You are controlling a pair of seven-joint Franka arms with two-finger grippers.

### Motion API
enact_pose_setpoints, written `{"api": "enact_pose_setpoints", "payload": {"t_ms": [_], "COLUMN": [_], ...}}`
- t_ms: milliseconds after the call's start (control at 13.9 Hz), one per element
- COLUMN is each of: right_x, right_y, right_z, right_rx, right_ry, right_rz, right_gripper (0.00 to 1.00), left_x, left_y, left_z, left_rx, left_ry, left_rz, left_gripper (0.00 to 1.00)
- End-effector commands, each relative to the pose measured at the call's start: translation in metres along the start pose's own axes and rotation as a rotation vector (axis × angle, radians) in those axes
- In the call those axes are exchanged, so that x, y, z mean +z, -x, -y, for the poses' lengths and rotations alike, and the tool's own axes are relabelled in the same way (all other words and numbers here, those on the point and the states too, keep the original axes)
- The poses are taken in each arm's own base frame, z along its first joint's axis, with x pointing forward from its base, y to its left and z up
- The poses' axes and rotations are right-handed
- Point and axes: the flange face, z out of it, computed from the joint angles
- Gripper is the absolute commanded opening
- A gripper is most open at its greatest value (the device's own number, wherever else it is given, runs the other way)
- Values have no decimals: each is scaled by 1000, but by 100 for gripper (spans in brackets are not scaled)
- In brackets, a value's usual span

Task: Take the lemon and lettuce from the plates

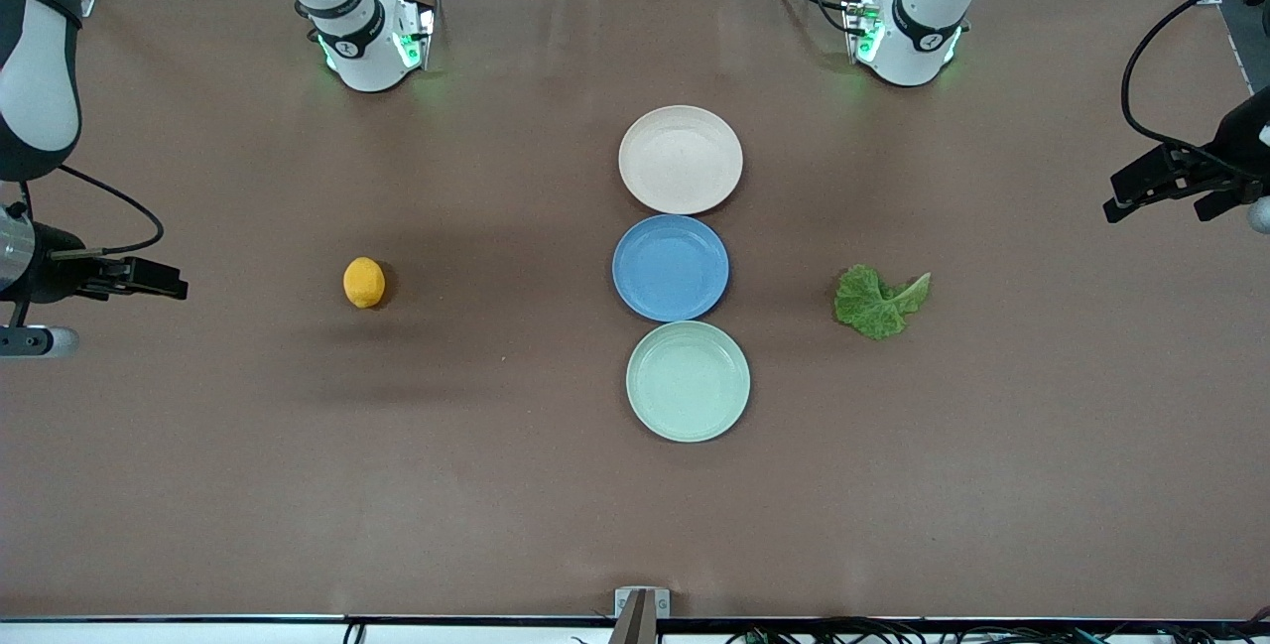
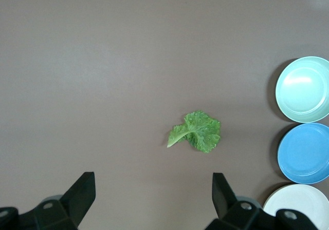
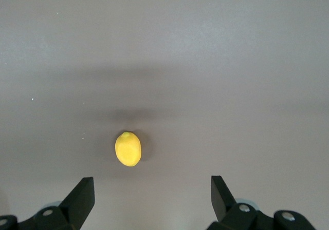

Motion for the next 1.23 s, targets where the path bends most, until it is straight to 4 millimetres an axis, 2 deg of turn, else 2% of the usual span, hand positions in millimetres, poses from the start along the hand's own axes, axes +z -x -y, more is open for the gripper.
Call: {"api": "enact_pose_setpoints", "payload": {"t_ms": [0,433,577,794,1155], "right_x": [-21,-45,-48,-49,-60], "right_y": [19,61,74,80,98], "right_z": [5,5,15,13,16], "right_rx": [19,20,1,5,-1], "right_ry": [-11,-23,-25,-26,-25], "right_rz": [-8,-33,-43,-43,-69], "right_gripper": [100,100,100,100,100], "left_x": [-8,-7,-6,-4,-4], "left_y": [4,4,5,8,8], "left_z": [0,0,1,1,1], "left_rx": [12,7,7,4,4], "left_ry": [-5,-5,-6,-6,-6], "left_rz": [0,3,14,40,38], "left_gripper": [100,100,100,100,100]}}
